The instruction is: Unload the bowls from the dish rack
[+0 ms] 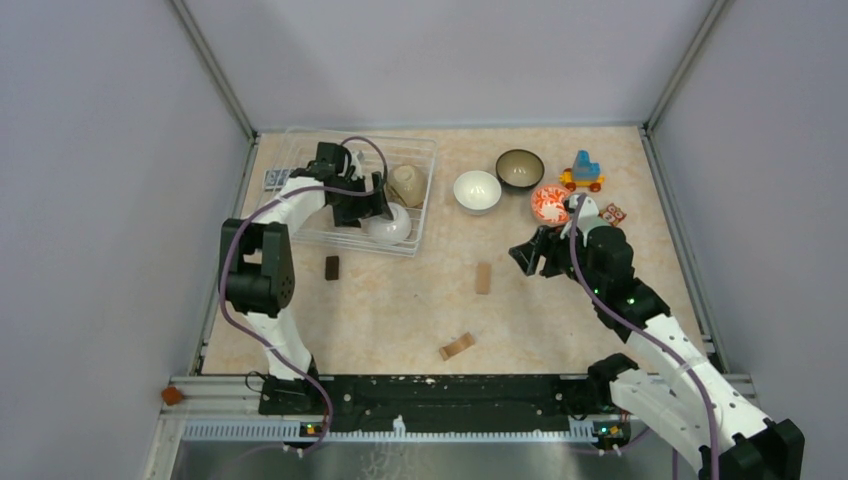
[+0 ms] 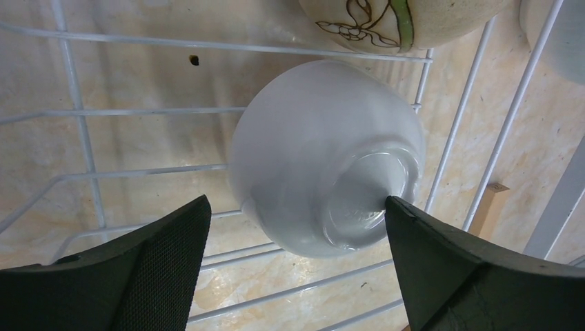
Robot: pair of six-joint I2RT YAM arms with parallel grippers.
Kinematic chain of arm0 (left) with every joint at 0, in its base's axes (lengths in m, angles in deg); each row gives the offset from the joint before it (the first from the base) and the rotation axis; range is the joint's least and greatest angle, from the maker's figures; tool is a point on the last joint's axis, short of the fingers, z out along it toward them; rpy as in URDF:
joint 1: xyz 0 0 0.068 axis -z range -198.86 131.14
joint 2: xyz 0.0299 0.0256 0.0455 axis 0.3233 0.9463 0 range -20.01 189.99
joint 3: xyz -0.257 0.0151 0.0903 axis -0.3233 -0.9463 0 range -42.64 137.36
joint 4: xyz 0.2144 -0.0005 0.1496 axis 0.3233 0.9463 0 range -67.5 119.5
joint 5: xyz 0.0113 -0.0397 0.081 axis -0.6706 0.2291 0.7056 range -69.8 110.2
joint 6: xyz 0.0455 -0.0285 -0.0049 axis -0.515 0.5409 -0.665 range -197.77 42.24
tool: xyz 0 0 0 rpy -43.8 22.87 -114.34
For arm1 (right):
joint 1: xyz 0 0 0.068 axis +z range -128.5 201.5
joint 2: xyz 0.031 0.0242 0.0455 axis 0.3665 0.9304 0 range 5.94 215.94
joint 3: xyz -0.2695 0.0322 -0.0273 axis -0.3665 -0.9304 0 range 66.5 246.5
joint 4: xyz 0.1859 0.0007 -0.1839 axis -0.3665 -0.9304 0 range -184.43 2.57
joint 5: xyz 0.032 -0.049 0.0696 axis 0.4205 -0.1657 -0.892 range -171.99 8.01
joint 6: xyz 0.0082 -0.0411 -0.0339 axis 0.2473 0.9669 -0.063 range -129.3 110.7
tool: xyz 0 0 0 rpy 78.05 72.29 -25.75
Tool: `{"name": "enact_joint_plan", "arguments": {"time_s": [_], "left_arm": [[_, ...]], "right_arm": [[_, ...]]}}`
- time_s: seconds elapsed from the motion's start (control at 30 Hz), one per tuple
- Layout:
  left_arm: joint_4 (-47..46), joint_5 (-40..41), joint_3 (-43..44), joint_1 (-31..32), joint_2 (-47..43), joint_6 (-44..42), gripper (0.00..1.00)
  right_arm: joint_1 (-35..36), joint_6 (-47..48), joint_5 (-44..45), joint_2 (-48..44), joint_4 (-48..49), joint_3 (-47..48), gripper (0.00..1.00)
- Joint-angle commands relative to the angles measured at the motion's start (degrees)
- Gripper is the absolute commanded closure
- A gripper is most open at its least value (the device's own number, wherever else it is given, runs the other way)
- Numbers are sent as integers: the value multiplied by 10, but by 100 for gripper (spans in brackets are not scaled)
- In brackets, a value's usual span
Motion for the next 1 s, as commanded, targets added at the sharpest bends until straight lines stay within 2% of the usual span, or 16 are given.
{"name": "enact_joint_plan", "arguments": {"time_s": [0.0,0.4,0.7,0.97], "left_arm": [[11,16,9,-3,24,-2,1],[-42,-41,-35,-21,28,52,7],[-67,-90,-52,-36,43,76,2],[-101,-183,-65,-62,65,95,6]], "right_arm": [[0,12,4,-11,18,24,36],[0,18,13,-32,11,22,36],[0,21,14,-36,15,24,36],[0,22,14,-44,4,26,36]]}}
